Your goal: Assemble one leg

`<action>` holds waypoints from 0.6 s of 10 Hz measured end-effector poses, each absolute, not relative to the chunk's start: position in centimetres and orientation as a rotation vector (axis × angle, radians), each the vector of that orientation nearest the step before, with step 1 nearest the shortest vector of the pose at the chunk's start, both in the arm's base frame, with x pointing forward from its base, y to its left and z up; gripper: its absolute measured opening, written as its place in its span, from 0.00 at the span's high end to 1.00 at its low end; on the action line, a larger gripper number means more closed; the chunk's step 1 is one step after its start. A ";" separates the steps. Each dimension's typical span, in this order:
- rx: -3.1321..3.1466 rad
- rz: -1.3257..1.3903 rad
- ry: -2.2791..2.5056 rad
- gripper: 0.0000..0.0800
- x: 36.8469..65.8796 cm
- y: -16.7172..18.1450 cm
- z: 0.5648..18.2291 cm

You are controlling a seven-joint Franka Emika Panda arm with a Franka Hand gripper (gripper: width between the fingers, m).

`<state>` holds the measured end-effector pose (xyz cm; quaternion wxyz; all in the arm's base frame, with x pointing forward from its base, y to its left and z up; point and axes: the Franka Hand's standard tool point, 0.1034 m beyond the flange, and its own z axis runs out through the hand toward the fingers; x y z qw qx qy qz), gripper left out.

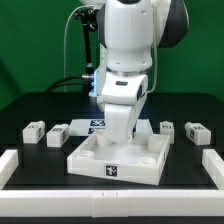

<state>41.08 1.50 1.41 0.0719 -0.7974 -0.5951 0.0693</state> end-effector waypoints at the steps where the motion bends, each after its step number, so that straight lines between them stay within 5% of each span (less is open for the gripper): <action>1: -2.397 0.208 -1.789 0.91 41.1 1.5 1.4; 6: -2.320 0.183 -1.919 0.91 43.0 3.1 1.5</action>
Offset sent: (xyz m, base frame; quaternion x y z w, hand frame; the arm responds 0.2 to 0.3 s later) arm 0.0272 0.0124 -0.0002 -0.0133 -0.0154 -0.1230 0.9922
